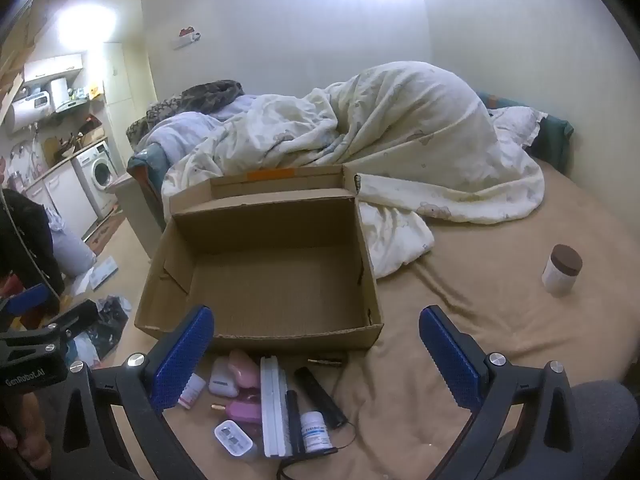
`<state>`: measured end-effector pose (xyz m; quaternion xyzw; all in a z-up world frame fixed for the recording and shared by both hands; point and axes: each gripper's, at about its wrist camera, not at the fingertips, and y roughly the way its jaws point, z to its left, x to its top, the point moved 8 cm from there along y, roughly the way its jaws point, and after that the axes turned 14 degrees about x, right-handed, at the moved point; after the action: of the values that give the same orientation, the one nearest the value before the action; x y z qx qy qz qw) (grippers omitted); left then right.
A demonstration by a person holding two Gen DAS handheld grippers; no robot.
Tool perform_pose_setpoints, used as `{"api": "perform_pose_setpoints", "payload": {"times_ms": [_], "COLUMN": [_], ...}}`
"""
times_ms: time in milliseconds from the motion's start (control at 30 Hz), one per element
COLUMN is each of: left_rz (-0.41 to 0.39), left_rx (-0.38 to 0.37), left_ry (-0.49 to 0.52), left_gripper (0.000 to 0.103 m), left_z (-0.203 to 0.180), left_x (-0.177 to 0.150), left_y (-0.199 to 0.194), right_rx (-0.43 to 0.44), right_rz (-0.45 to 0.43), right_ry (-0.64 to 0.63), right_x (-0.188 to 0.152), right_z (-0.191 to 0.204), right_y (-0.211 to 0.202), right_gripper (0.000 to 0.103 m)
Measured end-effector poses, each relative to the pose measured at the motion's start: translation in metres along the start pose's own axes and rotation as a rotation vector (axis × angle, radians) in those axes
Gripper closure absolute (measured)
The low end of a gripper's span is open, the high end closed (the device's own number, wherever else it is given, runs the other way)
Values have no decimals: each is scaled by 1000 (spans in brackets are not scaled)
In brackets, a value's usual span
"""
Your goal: Organize rigid objects
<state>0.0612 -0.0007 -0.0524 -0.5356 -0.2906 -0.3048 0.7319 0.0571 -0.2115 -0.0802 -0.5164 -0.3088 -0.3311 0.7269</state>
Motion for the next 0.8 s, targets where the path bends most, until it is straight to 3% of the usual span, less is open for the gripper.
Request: {"api": "perform_pose_setpoints", "payload": {"times_ms": [800], "left_rz": [-4], "left_rx": [-12], "left_ry": [-12], "left_gripper": [1], "left_z": [2], "left_x": [1], "left_y": [0], "right_rx": [20], "right_rz": [-6], "right_ry": [20], "right_x": [2], "right_z": [-1], "right_y": [-5], "right_gripper": [0]}}
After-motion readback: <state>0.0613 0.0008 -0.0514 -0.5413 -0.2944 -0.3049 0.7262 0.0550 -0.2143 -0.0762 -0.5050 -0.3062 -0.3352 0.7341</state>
